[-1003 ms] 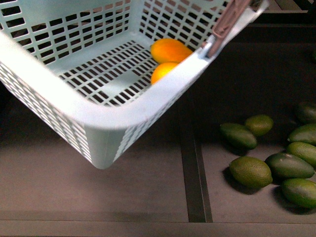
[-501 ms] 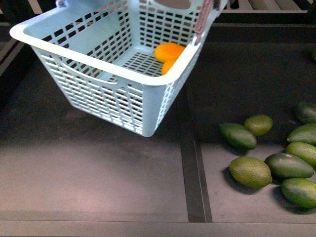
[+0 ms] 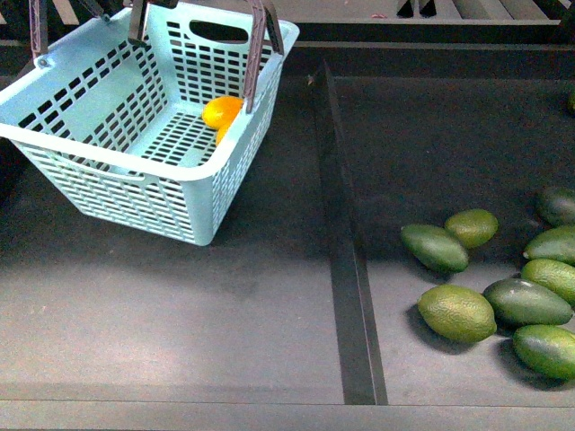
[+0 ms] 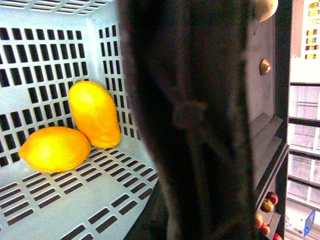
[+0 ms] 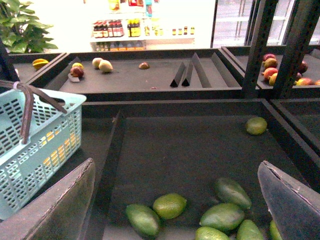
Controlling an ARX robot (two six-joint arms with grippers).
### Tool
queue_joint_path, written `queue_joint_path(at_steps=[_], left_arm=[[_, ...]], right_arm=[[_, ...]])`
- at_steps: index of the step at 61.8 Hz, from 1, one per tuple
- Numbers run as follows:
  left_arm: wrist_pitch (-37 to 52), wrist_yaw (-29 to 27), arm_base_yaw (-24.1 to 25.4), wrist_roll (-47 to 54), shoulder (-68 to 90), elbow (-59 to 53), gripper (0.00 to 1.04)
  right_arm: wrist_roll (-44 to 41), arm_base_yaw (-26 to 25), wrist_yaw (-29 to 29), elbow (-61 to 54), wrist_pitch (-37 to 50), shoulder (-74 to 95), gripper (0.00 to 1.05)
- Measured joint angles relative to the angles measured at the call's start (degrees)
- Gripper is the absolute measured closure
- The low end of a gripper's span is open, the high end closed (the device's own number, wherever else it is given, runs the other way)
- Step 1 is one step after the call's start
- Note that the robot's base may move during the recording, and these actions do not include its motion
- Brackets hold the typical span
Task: Pick lemon and mango into basket
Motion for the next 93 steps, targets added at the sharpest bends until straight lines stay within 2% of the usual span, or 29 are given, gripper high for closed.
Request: queue_joint_path(at_steps=[9, 12, 16, 23, 28, 34, 37, 42, 46, 49, 51, 53, 54, 58, 63, 68, 71, 73, 78, 81, 93], left_arm=[[0.6, 0.0, 0.1, -0.5, -3.4, -5.8, 0.99], [0.7, -0.1, 0.1, -0.8, -4.6, -8.2, 0.86], [1.3, 0.0, 0.2, -1.2, -5.6, -9.9, 0.75], [2.4, -1.3, 0.8, -1.9, -10.1, -15.3, 0.47], [2.2, -2.9, 1.3, -2.4, -13.5, -18.2, 0.33], [-4.6, -8.7, 2.6, -0.9, -19.2, -21.4, 0.13], [-8.6, -9.0, 3.3, 0.7, -21.9, -23.0, 0.05], [-13.3, -10.3, 4.2, 1.4, -26.9, -26.7, 0.07], [-14.4, -8.7, 4.3, 3.3, -30.2, -29.6, 0.07], [-0.8, -3.6, 4.7, 13.0, -33.7, -37.0, 0.15], [11.6, -0.8, 4.9, 23.5, -36.3, -43.7, 0.22], [23.9, 0.3, 5.1, 36.0, -38.6, -50.7, 0.29], [26.9, 0.5, 5.1, 38.7, -39.1, -52.4, 0.31], [50.1, 1.4, 5.4, 58.1, -42.4, -64.4, 0.45], [62.4, 1.8, 6.4, 71.6, -47.1, -73.1, 0.61], [66.0, 2.0, 7.4, 77.6, -52.2, -80.2, 0.79], [67.1, 2.8, 7.8, 79.8, -55.5, -85.7, 0.95], [67.4, 3.1, 7.9, 80.3, -56.8, -87.9, 1.02], [67.9, 3.5, 8.3, 81.0, -60.2, -92.2, 1.01], [68.0, 6.0, 9.9, 81.2, -62.8, -94.6, 1.01], [67.0, 6.3, 11.3, 81.4, -71.7, -102.2, 1.01]], right_arm=[[0.0, 0.0, 0.0, 0.0, 0.0, 0.0, 0.09], [0.0, 0.0, 0.0, 0.0, 0.0, 0.0, 0.09], [0.0, 0.0, 0.0, 0.0, 0.0, 0.0, 0.09], [0.0, 0.0, 0.0, 0.0, 0.0, 0.0, 0.09], [0.0, 0.0, 0.0, 0.0, 0.0, 0.0, 0.09], [0.0, 0.0, 0.0, 0.0, 0.0, 0.0, 0.09], [0.0, 0.0, 0.0, 0.0, 0.0, 0.0, 0.09], [0.0, 0.0, 0.0, 0.0, 0.0, 0.0, 0.09], [0.0, 0.0, 0.0, 0.0, 0.0, 0.0, 0.09], [0.0, 0.0, 0.0, 0.0, 0.0, 0.0, 0.09], [0.0, 0.0, 0.0, 0.0, 0.0, 0.0, 0.09], [0.0, 0.0, 0.0, 0.0, 0.0, 0.0, 0.09], [0.0, 0.0, 0.0, 0.0, 0.0, 0.0, 0.09], [0.0, 0.0, 0.0, 0.0, 0.0, 0.0, 0.09], [0.0, 0.0, 0.0, 0.0, 0.0, 0.0, 0.09], [0.0, 0.0, 0.0, 0.0, 0.0, 0.0, 0.09], [0.0, 0.0, 0.0, 0.0, 0.0, 0.0, 0.09], [0.0, 0.0, 0.0, 0.0, 0.0, 0.0, 0.09], [0.0, 0.0, 0.0, 0.0, 0.0, 0.0, 0.09], [0.0, 0.0, 0.0, 0.0, 0.0, 0.0, 0.09], [0.0, 0.0, 0.0, 0.0, 0.0, 0.0, 0.09]])
